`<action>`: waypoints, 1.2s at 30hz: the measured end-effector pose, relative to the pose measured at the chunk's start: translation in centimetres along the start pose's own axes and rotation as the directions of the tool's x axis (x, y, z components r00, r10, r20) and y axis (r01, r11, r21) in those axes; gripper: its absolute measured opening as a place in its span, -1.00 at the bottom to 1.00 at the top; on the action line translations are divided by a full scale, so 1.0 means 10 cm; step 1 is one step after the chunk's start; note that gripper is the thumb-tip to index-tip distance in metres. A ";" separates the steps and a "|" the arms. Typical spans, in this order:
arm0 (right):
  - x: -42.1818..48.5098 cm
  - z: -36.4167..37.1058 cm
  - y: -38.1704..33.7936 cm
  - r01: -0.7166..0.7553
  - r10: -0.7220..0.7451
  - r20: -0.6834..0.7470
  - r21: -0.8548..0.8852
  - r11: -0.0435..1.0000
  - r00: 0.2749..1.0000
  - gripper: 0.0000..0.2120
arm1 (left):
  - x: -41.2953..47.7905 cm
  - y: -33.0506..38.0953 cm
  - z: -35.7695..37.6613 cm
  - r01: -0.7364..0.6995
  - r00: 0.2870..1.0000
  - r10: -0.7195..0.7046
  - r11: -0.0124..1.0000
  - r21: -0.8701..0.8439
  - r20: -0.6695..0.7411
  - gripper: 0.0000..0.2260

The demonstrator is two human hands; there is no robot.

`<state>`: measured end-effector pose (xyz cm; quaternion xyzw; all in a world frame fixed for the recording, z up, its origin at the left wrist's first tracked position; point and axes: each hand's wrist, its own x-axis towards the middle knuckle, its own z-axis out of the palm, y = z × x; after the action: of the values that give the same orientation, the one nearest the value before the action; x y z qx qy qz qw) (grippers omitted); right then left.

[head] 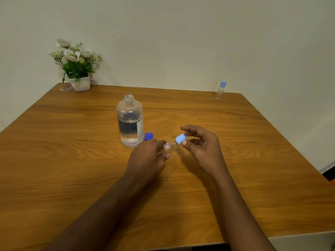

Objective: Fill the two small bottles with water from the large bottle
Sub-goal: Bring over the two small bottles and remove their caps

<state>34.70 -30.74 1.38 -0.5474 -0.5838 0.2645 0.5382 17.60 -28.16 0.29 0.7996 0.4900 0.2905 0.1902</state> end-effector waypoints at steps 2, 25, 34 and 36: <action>-0.01 0.01 -0.01 0.022 -0.024 -0.039 -0.046 0.999 0.999 -0.72 | 0.00 0.01 -0.01 -0.002 1.000 0.002 1.000 0.005 0.000 -0.75; -0.03 -0.05 -0.06 0.006 -0.004 0.073 -0.034 0.999 0.997 -0.76 | -0.03 0.05 -0.07 -0.010 0.999 0.008 0.999 0.037 0.044 -0.76; -0.06 0.05 -0.06 -0.020 0.006 0.142 0.101 0.995 0.990 -0.73 | -0.18 -0.05 -0.24 0.031 0.998 -0.030 1.000 0.000 0.056 -0.80; -0.07 0.08 -0.08 -0.041 0.020 0.162 0.124 0.991 0.987 -0.61 | -0.23 -0.08 -0.27 0.035 0.998 -0.035 0.999 -0.005 0.051 -0.82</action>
<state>33.59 -31.37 1.60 -0.4978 -0.5987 0.3526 0.5192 14.45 -29.82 1.22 0.7975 0.4981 0.2681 0.2099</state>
